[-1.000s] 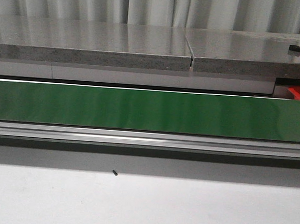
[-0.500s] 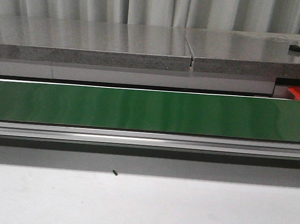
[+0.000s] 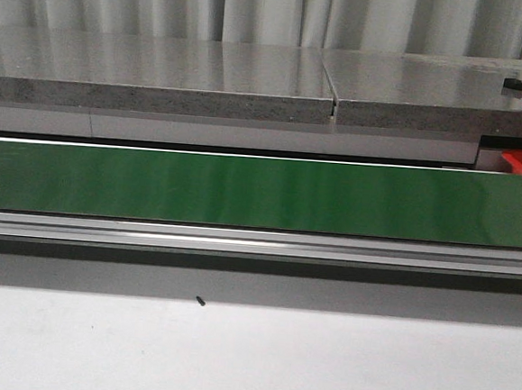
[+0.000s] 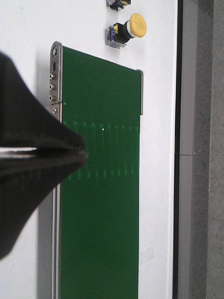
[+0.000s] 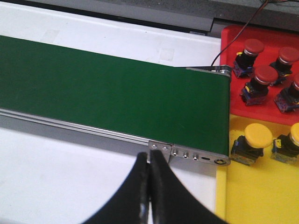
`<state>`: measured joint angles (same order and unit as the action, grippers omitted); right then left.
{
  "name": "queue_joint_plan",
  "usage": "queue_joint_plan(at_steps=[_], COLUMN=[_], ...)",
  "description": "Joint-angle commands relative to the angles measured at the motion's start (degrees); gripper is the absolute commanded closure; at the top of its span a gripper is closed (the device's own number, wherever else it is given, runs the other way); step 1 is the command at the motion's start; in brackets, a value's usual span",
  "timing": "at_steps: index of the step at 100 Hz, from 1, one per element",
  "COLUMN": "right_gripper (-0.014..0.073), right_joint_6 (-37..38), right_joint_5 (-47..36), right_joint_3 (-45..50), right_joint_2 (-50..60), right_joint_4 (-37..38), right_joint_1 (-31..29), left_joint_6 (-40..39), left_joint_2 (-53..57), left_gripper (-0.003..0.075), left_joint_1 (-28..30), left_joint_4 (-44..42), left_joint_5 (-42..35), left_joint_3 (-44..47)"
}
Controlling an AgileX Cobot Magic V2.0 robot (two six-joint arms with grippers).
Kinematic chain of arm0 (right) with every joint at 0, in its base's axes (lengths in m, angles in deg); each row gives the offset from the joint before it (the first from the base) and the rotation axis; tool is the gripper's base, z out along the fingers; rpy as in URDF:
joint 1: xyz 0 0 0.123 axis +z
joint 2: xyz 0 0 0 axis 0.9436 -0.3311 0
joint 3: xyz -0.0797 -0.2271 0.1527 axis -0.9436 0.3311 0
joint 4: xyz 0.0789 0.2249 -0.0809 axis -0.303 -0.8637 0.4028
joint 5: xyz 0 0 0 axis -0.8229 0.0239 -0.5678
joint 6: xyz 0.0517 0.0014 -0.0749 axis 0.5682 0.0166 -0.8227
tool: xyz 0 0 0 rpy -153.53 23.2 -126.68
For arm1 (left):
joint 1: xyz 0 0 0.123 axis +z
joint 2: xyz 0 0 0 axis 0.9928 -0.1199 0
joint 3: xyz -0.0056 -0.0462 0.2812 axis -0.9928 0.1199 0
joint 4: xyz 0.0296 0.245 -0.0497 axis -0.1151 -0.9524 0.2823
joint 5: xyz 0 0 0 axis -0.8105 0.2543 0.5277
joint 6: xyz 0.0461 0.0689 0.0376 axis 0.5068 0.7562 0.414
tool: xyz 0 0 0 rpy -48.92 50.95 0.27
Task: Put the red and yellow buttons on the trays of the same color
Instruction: 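Move the open left gripper over a yellow button on the table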
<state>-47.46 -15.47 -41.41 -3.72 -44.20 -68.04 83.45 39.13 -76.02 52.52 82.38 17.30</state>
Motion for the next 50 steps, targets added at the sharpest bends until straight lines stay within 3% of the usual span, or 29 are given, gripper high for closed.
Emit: queue_joint_plan(at_steps=[1,50], right_gripper=[0.0661,0.0663], right_joint_6=[0.0,0.0], right_joint_5=[-2.7,-2.6], right_joint_3=[-1.5,-1.5], right_joint_2=[-0.1,-0.1], right_joint_4=[0.2,0.2], right_joint_1=[-0.3,-0.3], left_joint_6=[0.0,0.0], left_joint_2=[-0.1,-0.1], left_gripper=[0.0741,0.0722], left_joint_1=[-0.5,-0.5], left_joint_4=[0.9,0.9], left_joint_5=[-3.5,-3.5], left_joint_3=[-1.4,-1.4])
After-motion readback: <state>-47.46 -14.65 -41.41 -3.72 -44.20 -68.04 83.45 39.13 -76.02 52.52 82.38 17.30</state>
